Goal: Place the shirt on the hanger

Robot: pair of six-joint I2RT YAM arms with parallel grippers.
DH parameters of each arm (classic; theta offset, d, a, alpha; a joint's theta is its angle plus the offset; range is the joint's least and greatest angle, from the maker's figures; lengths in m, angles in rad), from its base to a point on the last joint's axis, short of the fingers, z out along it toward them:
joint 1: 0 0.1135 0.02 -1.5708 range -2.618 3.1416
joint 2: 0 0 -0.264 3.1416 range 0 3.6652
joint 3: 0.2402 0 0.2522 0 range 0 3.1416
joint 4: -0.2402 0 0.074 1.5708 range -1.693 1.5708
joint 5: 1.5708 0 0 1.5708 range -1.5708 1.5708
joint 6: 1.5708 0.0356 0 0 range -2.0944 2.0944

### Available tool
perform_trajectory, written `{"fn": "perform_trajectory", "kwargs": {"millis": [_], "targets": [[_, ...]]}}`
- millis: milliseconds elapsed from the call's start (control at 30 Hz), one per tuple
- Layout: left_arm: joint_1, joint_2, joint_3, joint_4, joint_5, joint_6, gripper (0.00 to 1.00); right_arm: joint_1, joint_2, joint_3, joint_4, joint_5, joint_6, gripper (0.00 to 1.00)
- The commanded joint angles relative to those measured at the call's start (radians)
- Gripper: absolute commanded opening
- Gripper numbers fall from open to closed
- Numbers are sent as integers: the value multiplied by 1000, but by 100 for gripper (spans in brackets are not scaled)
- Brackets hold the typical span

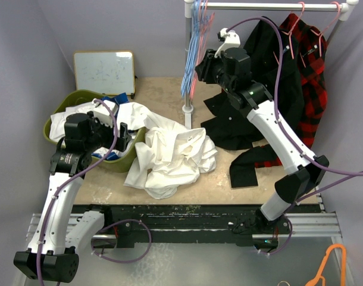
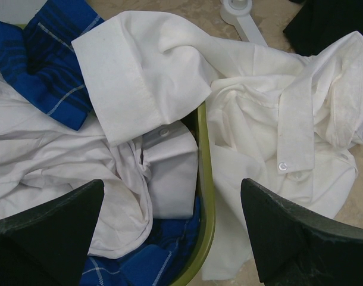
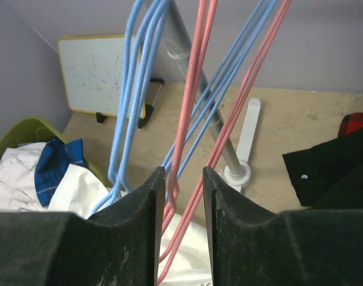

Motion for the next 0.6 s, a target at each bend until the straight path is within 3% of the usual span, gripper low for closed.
{"fn": "perform_trajectory", "kwargs": {"millis": [0,567], "targets": [[7,-17,-5,47,22,-7,99,6,-2,48,-15,55,-18,33],[7,-14,-15,53,32,0,99,52,62,168,-153,289,-105,29]]}}
